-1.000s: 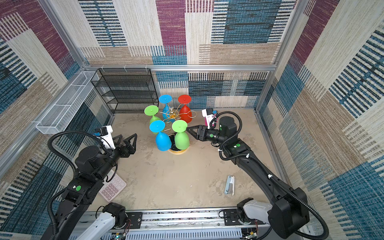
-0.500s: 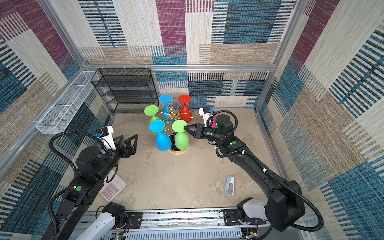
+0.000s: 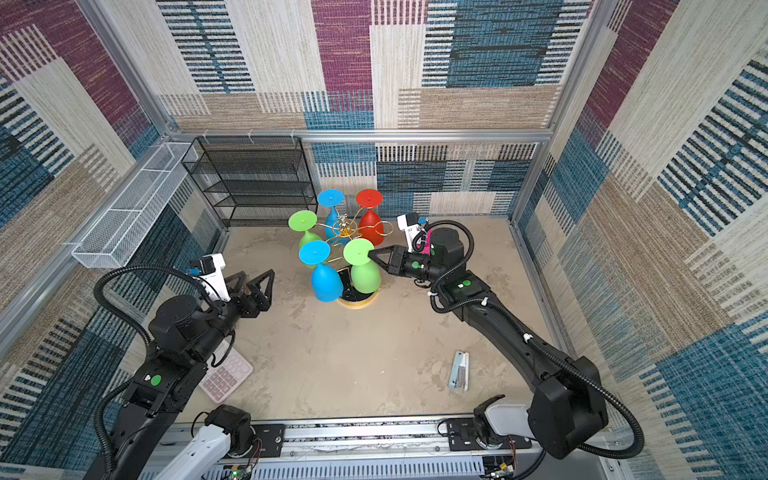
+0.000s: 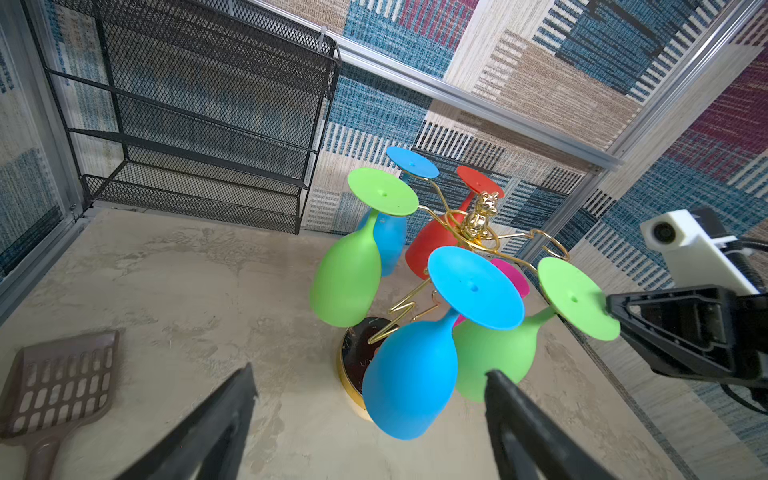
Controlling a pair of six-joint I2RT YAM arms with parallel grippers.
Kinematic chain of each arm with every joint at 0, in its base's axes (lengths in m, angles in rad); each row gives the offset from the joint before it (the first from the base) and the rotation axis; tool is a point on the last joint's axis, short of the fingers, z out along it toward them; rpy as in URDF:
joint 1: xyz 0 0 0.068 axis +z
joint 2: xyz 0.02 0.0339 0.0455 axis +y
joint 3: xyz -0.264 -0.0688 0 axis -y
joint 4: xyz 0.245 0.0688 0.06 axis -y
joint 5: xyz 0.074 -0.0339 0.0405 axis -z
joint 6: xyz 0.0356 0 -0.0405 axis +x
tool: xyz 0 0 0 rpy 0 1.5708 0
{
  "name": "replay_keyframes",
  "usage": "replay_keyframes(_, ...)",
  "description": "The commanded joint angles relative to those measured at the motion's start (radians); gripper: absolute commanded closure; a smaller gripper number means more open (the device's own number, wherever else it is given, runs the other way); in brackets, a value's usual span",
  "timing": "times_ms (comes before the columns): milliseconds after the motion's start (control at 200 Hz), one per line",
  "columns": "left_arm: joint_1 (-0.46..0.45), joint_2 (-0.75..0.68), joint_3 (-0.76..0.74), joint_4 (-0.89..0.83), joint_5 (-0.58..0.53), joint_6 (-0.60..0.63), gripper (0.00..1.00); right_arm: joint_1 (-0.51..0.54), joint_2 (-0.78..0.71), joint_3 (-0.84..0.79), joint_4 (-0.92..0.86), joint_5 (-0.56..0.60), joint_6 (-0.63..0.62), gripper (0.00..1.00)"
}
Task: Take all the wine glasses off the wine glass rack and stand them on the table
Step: 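Reach the right gripper toward the green glass stem on the rack, then close the right gripper on the green glass stem near its base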
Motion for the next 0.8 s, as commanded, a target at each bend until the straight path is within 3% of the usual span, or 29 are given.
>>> replay_keyframes(0, 0.002, -0.006, 0.0, 0.025, -0.002, 0.006, 0.12, 0.004, -0.006, 0.01, 0.04, 0.007, 0.022, 0.86)
replay_keyframes(381, 0.002, -0.033, -0.004, 0.016, -0.009, 0.01, 0.12, 0.003, -0.033, 0.013, 0.045, 0.002, 0.066, 1.0)
replay_keyframes(796, 0.002, -0.06, -0.008, 0.01, -0.01, 0.022, 0.12, 0.004, -0.038, 0.027, 0.077, -0.005, 0.148, 1.0)
